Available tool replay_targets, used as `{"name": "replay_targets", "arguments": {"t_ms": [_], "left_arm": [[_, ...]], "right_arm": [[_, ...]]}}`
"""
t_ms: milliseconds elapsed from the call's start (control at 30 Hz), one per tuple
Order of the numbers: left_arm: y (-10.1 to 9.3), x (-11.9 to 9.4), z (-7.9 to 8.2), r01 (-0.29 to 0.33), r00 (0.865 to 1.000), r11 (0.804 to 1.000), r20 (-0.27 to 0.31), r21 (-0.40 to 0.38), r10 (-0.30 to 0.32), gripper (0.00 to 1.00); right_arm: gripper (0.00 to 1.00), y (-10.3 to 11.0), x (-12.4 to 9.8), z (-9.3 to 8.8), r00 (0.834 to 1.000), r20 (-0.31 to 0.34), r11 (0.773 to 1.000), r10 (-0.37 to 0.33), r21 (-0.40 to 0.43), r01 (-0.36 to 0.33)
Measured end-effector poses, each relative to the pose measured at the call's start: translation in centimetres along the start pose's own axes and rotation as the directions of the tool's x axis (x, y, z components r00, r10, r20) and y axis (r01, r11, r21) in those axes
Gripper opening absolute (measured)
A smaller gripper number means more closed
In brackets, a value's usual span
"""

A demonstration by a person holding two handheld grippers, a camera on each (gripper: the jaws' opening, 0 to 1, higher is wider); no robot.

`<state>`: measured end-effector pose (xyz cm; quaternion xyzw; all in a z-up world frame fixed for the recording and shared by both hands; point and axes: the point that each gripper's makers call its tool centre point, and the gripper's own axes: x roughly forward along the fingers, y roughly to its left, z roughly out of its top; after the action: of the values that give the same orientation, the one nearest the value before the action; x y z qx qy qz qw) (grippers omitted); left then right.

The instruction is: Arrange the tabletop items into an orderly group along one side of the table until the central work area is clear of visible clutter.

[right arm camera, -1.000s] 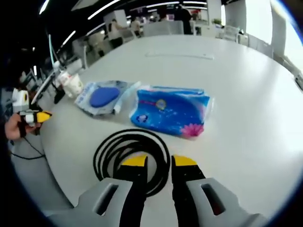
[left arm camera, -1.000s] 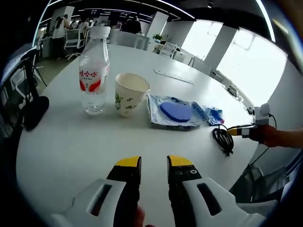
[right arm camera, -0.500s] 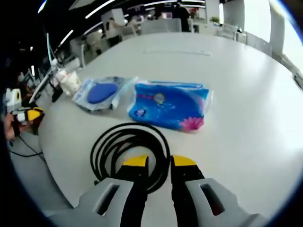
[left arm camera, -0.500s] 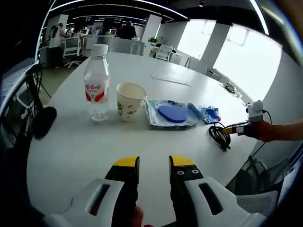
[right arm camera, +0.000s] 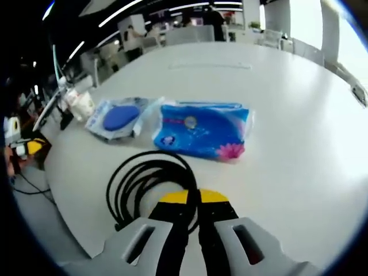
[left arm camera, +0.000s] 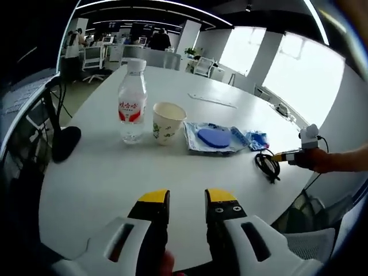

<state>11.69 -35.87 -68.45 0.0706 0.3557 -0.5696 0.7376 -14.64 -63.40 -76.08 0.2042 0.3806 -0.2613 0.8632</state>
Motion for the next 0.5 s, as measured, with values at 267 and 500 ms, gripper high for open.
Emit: {"name": "replay_targets", "arguments": {"t_ms": [267, 500], "left_arm": [[0.0, -0.5, 0.5, -0.003, 1.0, 1.0, 0.021, -0.007, 0.003, 0.22], [0.0, -1.0, 0.6, -0.001, 0.999, 1.0, 0.035, -0.012, 0.001, 0.22]], "right_arm": [[0.0, 1.1, -0.1, 1.0, 1.0, 0.009, 1.0, 0.022, -0.022, -0.022], [0.0, 3.0, 0.2, 2.1, 0.999, 0.012, 0.997, 0.051, -0.065, -0.05]]}}
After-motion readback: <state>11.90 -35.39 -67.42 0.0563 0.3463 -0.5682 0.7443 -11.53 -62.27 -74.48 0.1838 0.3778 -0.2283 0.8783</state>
